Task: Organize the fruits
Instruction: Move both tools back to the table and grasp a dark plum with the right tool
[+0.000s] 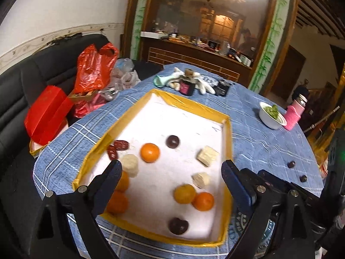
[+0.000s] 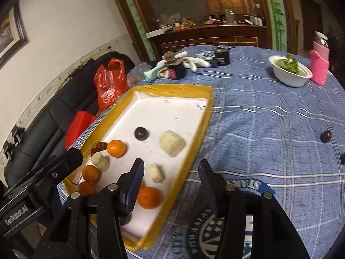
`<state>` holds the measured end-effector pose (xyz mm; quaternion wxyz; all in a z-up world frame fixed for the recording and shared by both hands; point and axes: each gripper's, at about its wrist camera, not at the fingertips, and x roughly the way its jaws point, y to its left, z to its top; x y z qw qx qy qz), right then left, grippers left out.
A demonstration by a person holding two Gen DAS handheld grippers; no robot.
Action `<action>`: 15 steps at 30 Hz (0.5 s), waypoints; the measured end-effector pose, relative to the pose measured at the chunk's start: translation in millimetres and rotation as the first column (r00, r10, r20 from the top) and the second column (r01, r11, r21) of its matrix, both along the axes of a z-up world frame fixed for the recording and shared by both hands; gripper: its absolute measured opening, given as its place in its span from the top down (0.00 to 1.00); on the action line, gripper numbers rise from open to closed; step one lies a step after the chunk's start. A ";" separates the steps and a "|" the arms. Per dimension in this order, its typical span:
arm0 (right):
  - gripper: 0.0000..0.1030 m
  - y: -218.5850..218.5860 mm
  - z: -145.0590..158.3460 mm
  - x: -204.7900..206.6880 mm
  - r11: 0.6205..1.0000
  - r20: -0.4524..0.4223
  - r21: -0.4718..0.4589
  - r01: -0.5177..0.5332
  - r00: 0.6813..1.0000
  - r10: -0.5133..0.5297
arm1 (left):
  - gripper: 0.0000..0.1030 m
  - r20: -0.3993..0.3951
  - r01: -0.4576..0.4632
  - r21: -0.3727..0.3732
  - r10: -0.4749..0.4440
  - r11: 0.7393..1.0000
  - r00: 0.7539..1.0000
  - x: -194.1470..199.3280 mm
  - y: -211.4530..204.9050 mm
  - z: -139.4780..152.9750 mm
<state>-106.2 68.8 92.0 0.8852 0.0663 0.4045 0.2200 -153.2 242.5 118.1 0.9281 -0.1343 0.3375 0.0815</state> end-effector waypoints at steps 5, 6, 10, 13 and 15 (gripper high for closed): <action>0.44 -24.9 -1.1 -6.3 0.999 -0.008 0.031 0.038 0.999 -0.038 | 0.10 0.005 0.047 -0.018 -0.047 0.999 0.999 -1.5 -21.0 2.2; 0.44 -30.2 -1.0 -7.7 0.998 -0.009 0.039 0.045 0.999 -0.045 | 0.10 0.004 0.061 -0.025 -0.061 0.998 0.998 -1.3 -25.5 2.2; 0.44 -45.6 0.6 -13.5 0.997 -0.003 0.055 0.062 0.998 -0.062 | 0.10 -0.003 0.101 0.063 -0.101 0.993 0.995 -2.3 -55.1 5.4; 0.43 -57.2 2.6 -17.5 0.995 0.012 0.063 0.081 0.997 -0.082 | 0.10 0.006 0.106 0.131 -0.107 0.986 0.994 -4.9 -73.9 11.2; 0.42 -65.5 2.3 -18.4 0.993 0.015 0.070 0.091 0.996 -0.093 | 0.10 0.001 0.119 0.148 -0.120 0.982 0.993 -4.3 -83.8 13.1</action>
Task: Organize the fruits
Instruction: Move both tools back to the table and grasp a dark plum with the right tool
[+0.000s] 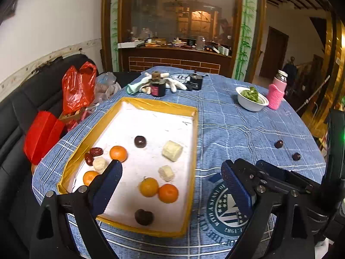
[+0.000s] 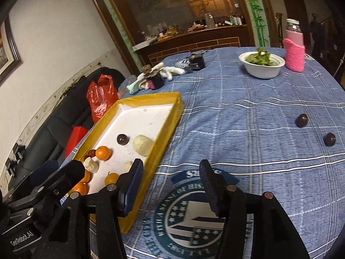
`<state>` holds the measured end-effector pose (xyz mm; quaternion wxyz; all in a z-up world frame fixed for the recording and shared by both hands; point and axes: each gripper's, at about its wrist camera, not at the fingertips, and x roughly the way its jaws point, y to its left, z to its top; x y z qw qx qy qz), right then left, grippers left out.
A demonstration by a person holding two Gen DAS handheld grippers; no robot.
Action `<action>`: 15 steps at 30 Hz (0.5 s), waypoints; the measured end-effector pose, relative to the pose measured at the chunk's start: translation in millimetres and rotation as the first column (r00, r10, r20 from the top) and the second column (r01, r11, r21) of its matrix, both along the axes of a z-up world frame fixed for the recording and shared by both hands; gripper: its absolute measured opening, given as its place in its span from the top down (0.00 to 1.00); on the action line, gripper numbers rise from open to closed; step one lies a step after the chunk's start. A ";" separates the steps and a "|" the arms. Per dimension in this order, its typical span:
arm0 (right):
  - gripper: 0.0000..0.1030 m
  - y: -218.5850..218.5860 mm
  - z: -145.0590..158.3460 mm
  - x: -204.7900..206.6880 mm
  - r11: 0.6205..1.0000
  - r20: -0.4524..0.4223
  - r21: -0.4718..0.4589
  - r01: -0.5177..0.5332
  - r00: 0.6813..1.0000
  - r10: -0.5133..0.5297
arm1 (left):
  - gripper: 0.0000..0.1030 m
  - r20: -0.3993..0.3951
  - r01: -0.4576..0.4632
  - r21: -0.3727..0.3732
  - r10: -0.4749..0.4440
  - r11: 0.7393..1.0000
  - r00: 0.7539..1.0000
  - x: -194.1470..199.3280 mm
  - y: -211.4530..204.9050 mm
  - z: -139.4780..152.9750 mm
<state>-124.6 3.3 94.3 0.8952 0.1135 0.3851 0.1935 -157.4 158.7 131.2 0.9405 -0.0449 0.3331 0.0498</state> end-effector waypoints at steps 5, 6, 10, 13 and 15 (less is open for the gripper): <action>0.42 -22.8 -3.1 0.6 0.999 -0.004 0.025 0.033 0.999 -0.033 | 0.10 -0.010 0.031 0.027 -0.030 0.999 0.999 2.8 -20.5 1.9; 0.42 -27.0 -3.6 0.8 0.999 -0.006 0.029 0.041 0.999 -0.041 | 0.10 -0.012 0.035 0.032 -0.035 0.999 0.999 3.6 -24.2 2.2; 0.42 -45.5 -8.9 3.3 0.997 -0.018 0.044 0.070 0.997 -0.070 | 0.10 -0.020 0.052 0.051 -0.051 0.997 0.998 8.3 -38.7 3.1; 0.42 -60.3 -13.5 6.2 0.994 -0.031 0.053 0.096 0.995 -0.094 | 0.10 -0.030 0.067 0.062 -0.065 0.996 0.997 12.4 -47.1 1.8; 0.41 -69.9 -15.8 7.7 0.992 -0.037 0.057 0.112 0.993 -0.110 | 0.10 -0.038 0.077 0.067 -0.075 0.995 0.996 15.2 -51.7 -0.1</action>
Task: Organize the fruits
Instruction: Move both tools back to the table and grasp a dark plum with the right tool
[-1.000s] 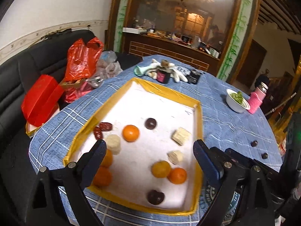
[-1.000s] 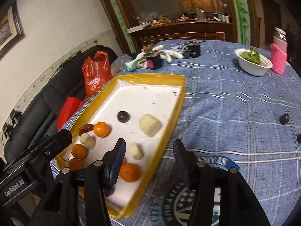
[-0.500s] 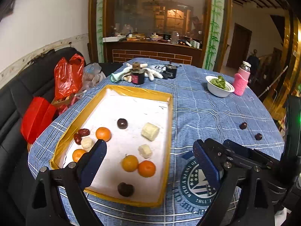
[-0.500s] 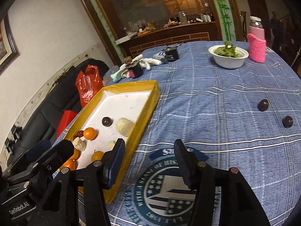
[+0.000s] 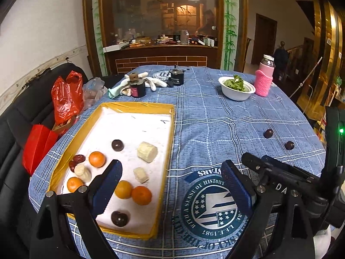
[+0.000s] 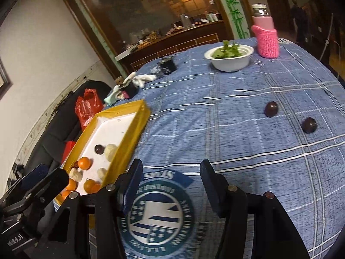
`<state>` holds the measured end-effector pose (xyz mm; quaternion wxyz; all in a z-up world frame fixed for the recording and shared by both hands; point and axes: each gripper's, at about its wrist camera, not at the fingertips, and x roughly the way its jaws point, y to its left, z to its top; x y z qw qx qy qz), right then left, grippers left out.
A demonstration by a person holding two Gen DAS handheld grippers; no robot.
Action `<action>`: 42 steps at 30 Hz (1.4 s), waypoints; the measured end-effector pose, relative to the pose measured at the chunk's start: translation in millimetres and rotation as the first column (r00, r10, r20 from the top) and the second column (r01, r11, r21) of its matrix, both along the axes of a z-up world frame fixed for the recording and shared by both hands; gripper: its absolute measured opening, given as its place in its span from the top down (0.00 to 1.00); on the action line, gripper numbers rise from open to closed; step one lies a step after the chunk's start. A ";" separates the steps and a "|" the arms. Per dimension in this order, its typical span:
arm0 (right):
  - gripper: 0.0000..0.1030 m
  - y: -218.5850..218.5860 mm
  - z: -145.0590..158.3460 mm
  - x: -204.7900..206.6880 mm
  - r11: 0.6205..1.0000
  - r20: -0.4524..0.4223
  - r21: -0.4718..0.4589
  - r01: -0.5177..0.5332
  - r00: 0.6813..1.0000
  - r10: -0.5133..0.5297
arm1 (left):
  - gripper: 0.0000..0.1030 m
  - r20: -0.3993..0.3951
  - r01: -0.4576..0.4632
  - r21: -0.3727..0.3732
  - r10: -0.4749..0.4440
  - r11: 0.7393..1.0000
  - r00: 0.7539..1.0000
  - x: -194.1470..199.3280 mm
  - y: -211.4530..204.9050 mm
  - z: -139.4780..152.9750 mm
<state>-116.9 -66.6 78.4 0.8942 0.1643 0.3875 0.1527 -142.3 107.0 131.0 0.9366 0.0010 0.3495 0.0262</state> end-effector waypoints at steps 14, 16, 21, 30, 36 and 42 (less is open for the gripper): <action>0.42 -112.3 -9.8 3.3 0.978 -0.032 -0.086 0.191 0.980 -0.195 | 0.10 -0.088 0.093 -0.068 -0.099 0.993 0.991 31.6 -22.8 -20.6; 0.42 -135.3 -12.0 8.8 0.964 -0.044 -0.114 0.241 0.968 -0.248 | 0.10 -0.109 0.119 -0.083 -0.127 0.989 0.986 39.2 -31.0 -27.0; 0.42 -160.4 -18.4 39.4 0.960 -0.091 -0.125 0.252 0.960 -0.264 | 0.10 -0.129 0.211 -0.122 -0.226 0.970 0.965 57.7 -58.7 -36.4; 0.51 -169.2 -46.3 71.9 0.951 -0.121 -0.191 0.245 0.955 -0.270 | 0.30 -0.161 0.328 -0.115 -0.343 0.938 0.925 127.2 -124.2 -51.1; 0.59 -166.0 -46.6 73.5 0.946 -0.092 -0.229 0.228 0.963 -0.254 | 0.34 -0.196 0.398 -0.099 -0.410 0.912 0.891 165.3 -170.0 -76.6; 0.69 -165.9 -46.6 72.0 0.943 -0.098 -0.247 0.222 0.963 -0.252 | 0.41 -0.213 0.475 -0.080 -0.480 0.876 0.851 191.1 -211.7 -97.3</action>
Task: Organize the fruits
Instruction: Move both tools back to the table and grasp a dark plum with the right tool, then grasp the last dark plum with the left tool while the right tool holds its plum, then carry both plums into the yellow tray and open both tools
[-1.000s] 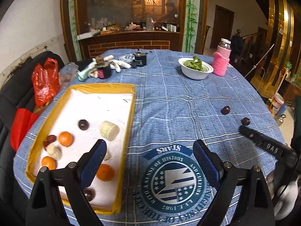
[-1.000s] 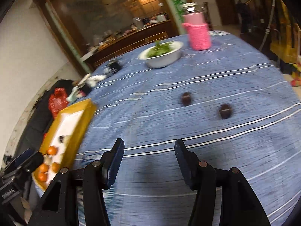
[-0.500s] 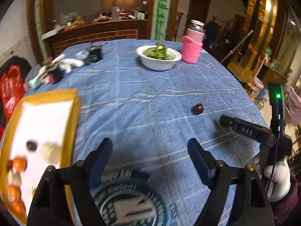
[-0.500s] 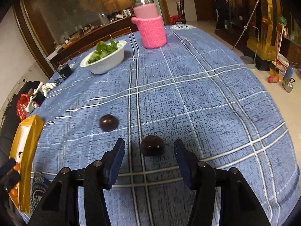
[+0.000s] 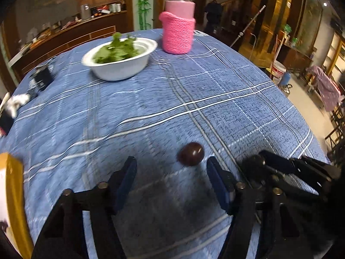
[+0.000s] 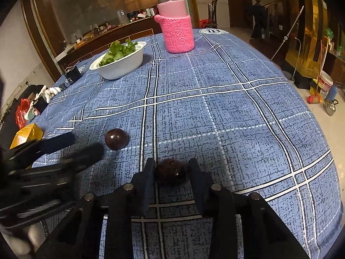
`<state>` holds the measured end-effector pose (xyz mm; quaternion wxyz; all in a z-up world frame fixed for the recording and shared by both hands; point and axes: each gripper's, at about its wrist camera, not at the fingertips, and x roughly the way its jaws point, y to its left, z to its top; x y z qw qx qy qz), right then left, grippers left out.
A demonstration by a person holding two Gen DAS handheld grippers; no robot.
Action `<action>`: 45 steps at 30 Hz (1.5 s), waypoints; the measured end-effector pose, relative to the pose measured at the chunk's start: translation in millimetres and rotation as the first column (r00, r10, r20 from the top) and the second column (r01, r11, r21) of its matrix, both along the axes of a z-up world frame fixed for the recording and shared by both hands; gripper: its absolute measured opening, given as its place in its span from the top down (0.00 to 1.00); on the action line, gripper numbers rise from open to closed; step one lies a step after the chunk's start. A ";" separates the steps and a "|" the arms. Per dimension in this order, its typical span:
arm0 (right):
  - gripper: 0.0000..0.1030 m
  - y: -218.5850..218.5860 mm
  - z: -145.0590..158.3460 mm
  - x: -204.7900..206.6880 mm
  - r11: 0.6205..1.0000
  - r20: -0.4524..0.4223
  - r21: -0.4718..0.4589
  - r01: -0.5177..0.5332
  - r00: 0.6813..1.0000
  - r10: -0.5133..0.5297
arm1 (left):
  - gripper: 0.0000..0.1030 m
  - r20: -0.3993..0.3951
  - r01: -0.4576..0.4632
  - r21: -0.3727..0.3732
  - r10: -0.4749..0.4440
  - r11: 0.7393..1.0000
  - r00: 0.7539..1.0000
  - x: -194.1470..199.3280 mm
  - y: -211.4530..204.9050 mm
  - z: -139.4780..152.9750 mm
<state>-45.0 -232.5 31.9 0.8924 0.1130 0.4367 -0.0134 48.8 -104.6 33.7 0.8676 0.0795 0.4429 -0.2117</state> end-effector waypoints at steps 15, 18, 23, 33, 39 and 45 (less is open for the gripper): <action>0.73 -2.2 3.6 -3.8 1.000 0.010 0.015 0.004 1.000 -0.004 | 0.76 0.027 -0.017 -0.028 0.018 0.999 0.999 -7.8 -0.1 -0.8; 0.73 -3.5 6.0 -4.6 1.000 0.028 0.014 0.012 1.000 -0.012 | 0.76 0.032 -0.076 -0.079 0.078 0.994 0.996 -21.8 29.7 13.5; 0.73 -3.1 5.8 -4.1 0.999 0.042 -0.012 0.031 0.999 -0.030 | 0.76 0.040 -0.183 -0.153 0.192 0.971 0.981 -47.3 87.9 39.7; 0.73 39.7 24.1 -14.5 0.999 0.086 -0.037 -0.037 0.995 0.040 | 0.76 0.068 -0.444 -0.254 0.474 0.859 0.878 -108.1 237.8 76.7; 0.72 130.3 52.8 -26.3 0.968 0.107 0.011 -0.252 0.962 0.250 | 0.76 0.069 -0.577 -0.267 0.613 0.772 0.787 -128.8 310.7 76.3; 0.72 236.2 70.5 -32.0 0.877 0.112 0.082 -0.473 0.879 0.463 | 0.76 0.050 -0.693 -0.250 0.724 0.676 0.688 -142.8 369.6 62.0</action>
